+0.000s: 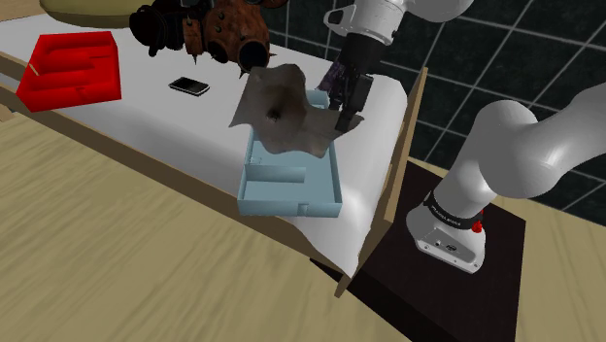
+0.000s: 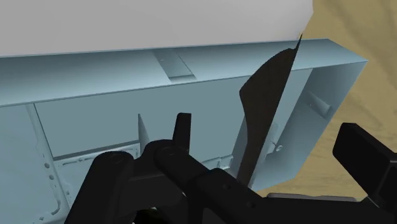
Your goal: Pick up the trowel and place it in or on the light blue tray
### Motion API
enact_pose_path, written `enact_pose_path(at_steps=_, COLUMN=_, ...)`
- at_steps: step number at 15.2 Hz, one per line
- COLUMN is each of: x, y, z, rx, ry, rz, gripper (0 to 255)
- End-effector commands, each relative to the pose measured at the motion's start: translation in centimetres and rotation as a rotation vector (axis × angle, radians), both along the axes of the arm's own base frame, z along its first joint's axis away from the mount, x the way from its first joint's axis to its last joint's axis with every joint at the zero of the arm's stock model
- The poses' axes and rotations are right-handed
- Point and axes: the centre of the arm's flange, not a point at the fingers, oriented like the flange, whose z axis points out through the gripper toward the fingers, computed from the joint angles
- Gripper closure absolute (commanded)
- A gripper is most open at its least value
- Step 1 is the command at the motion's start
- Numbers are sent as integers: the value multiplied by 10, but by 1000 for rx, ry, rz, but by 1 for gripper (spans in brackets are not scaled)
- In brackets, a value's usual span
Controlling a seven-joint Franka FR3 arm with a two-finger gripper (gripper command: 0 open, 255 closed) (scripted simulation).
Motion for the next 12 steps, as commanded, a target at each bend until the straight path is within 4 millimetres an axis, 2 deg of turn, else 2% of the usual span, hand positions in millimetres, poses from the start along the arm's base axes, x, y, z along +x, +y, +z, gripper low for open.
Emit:
enact_pose_path(at_steps=1, x=1, y=-6, z=12, rx=0, ry=0, rz=0, gripper=0)
enact_pose_path(at_steps=4, x=3, y=-23, z=44, rx=0, ry=0, rz=0, gripper=0)
enact_pose_path(at_steps=12, x=3, y=-23, z=44, rx=0, ry=0, rz=0, gripper=0)
